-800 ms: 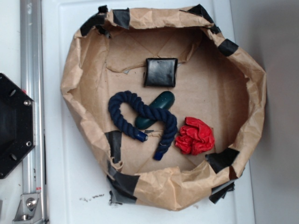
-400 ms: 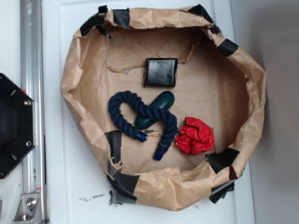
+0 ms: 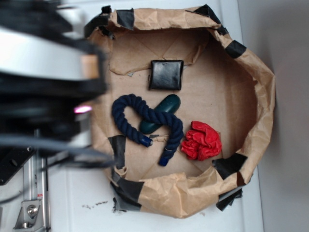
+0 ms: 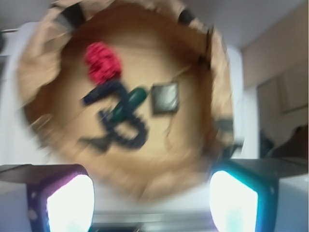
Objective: Grab the black box.
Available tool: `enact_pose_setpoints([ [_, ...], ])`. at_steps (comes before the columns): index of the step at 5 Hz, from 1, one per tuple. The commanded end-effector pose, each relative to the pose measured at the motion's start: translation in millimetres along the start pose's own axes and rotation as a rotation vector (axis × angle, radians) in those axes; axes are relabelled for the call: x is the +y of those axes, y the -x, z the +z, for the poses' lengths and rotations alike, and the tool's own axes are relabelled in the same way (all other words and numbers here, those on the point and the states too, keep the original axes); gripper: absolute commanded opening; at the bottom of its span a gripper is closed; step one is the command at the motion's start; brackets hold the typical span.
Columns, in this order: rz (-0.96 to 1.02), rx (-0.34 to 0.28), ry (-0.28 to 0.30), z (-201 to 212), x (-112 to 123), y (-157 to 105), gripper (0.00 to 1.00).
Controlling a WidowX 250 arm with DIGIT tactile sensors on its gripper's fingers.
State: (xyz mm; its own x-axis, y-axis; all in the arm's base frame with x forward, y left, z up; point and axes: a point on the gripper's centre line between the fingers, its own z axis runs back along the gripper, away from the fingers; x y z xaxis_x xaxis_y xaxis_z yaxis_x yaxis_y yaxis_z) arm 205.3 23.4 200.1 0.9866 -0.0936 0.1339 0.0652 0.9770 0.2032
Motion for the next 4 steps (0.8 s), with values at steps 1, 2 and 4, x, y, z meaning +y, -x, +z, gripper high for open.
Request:
enact_pose_setpoints([
  [1,-0.109,0.021,0.007,-97,3,-60,1.00],
  [2,-0.155,0.052,0.029,-145,5,-47,1.00],
  [4,-0.154,0.156,0.105,-191,25,-15,1.00],
])
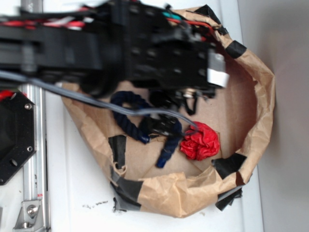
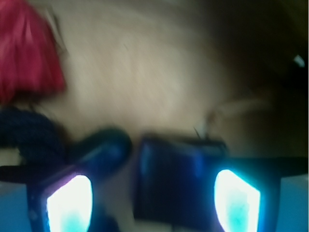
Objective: Grab the black box.
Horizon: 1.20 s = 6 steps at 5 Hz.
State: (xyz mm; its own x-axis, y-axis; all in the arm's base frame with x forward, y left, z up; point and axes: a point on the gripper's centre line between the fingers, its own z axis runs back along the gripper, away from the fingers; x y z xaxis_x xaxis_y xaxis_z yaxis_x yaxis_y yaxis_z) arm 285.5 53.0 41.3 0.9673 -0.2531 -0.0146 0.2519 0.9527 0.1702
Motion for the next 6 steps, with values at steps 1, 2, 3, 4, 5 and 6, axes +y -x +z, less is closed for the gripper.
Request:
enact_pose_setpoints([
  [1,0.063,0.002,0.124,-26,31,44,1.00],
  [2,0.058,0.008,0.117,-24,31,46,1.00],
  [3,0.071,0.020,0.129,-21,27,43,0.00],
  [4,0.090,0.016,0.128,-16,29,47,0.00],
  [5,0.162,-0.077,0.136,19,31,58,1.00],
  [6,0.266,-0.170,0.138,60,29,77,1.00],
])
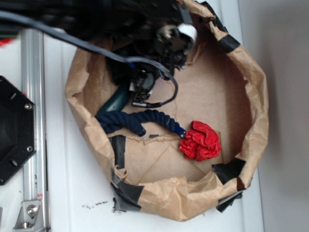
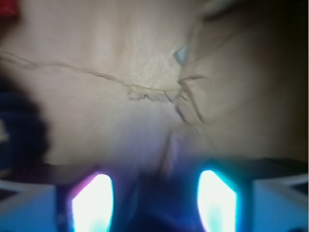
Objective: Grab the black box.
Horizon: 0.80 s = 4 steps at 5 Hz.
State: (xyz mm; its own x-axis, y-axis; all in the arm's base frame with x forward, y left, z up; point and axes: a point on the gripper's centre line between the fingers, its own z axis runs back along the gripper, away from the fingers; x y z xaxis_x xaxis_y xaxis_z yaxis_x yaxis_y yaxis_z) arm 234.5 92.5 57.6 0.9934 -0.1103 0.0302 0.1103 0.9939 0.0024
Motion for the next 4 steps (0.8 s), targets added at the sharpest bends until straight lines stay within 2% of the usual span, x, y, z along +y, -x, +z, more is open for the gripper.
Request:
enact_pose_setpoints([
  [1,0.160,-0.145,-0.005,58,-10,32,1.00],
  [2,0.182,-0.067,-0.009,31,-3,29,1.00],
  [4,0.199,-0.022,0.027,3,2,7,1.00],
])
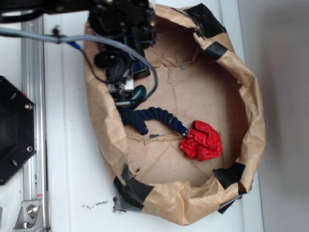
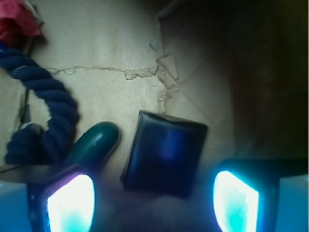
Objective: Grab the black box.
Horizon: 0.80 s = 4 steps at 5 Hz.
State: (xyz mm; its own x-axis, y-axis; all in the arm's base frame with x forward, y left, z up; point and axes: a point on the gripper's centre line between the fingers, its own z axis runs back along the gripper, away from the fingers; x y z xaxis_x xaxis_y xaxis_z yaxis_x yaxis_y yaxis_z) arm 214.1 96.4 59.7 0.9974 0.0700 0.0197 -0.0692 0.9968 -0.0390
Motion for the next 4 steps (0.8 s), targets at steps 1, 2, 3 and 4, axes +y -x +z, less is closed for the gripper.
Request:
enact_pose_setpoints([
  [1,0.007,0.015,-0.040,-10,-5,-14,1.00],
  [2,-0.047,0.040,-0.056,-23,2,-8,1.00],
  [3,-0.059,0.107,-0.051,-40,19,-8,1.00],
  [4,-0.076,0.121,-0.059,-38,19,-7,1.00],
])
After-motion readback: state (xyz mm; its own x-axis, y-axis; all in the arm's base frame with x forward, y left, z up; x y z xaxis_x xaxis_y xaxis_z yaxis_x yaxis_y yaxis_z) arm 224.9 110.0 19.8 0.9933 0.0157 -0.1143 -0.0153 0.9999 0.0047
